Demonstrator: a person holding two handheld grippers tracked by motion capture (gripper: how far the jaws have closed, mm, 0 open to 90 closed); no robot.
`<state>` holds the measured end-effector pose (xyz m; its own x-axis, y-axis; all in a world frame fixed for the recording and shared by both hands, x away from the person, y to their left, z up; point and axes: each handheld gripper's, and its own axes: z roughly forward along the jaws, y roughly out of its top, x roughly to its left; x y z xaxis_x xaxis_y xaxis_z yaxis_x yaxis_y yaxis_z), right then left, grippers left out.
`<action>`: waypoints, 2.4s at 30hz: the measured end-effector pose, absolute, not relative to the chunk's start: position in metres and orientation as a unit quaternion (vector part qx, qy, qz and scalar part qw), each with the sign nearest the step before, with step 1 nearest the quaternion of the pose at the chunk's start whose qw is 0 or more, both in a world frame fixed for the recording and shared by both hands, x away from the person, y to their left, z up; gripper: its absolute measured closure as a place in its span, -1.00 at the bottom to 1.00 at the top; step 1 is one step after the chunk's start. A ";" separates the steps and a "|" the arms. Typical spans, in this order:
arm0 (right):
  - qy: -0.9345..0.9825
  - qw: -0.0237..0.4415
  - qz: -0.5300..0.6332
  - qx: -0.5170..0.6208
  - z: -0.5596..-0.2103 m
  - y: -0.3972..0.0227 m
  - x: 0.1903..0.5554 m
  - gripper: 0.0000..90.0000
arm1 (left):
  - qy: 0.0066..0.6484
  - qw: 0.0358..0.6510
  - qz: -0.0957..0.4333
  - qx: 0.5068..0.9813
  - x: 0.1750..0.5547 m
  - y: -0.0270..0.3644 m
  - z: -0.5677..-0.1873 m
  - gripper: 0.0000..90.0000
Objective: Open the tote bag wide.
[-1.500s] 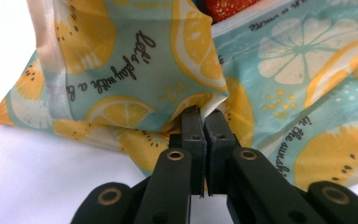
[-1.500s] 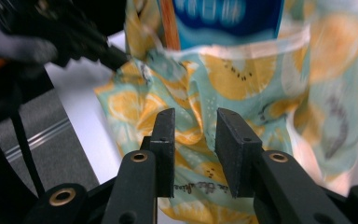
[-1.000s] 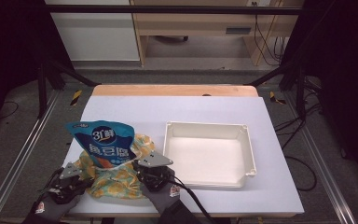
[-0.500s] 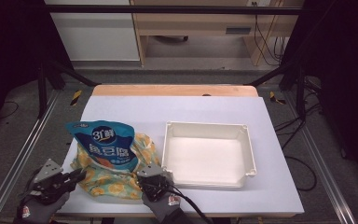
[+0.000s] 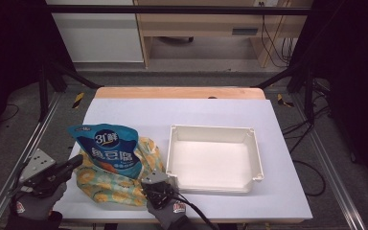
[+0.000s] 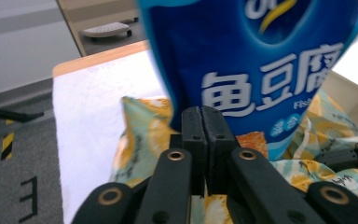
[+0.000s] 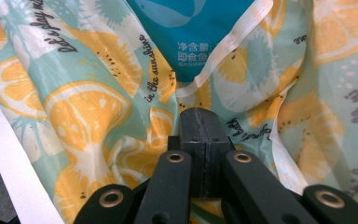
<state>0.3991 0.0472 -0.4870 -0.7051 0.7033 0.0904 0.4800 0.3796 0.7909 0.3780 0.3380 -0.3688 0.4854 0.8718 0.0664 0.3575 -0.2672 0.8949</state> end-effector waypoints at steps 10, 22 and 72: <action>0.820 0.126 0.425 0.361 -0.487 0.045 0.398 1.00 | 0.443 0.342 0.247 0.791 0.413 0.336 -0.427 1.00; 0.817 0.147 0.414 0.374 -0.489 0.039 0.399 1.00 | 0.454 0.289 0.214 0.815 0.419 0.343 -0.460 1.00; 0.772 0.164 0.509 0.342 -0.438 0.017 0.389 0.59 | 0.432 0.416 0.232 0.766 0.393 0.348 -0.414 0.26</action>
